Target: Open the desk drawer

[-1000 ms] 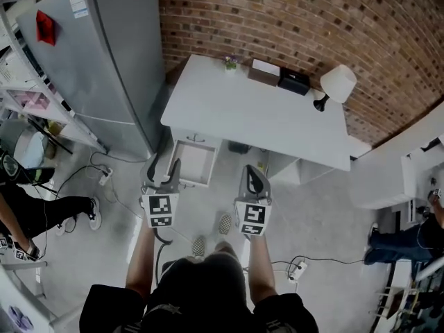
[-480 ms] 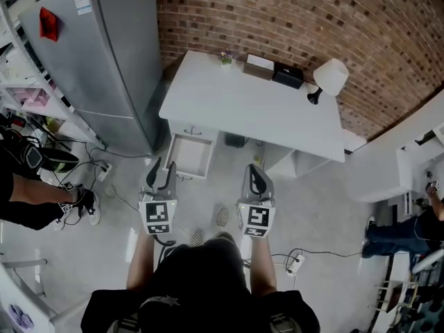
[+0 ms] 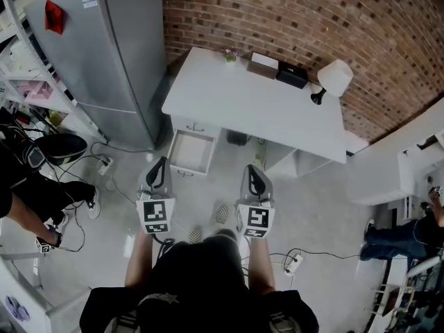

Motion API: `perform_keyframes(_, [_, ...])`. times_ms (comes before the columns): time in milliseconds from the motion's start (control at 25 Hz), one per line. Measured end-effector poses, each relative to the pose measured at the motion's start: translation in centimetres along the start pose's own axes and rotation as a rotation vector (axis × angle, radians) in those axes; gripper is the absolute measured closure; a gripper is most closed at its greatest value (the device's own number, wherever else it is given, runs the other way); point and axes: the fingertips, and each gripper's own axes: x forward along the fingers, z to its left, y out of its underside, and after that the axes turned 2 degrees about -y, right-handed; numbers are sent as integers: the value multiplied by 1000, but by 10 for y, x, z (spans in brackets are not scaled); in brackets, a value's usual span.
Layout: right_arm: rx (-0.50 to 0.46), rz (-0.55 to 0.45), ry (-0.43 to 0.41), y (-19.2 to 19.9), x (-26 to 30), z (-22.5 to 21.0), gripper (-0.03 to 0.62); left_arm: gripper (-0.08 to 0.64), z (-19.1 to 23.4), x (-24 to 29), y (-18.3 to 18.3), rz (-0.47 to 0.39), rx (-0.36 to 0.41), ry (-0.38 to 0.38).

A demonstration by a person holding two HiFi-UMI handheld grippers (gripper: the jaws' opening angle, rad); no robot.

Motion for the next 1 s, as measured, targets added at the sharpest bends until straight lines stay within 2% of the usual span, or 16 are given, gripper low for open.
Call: perform_keyframes(1000, [-4, -2, 9, -3, -8, -8, 586, 549, -20, 4, -2, -3, 19, 39])
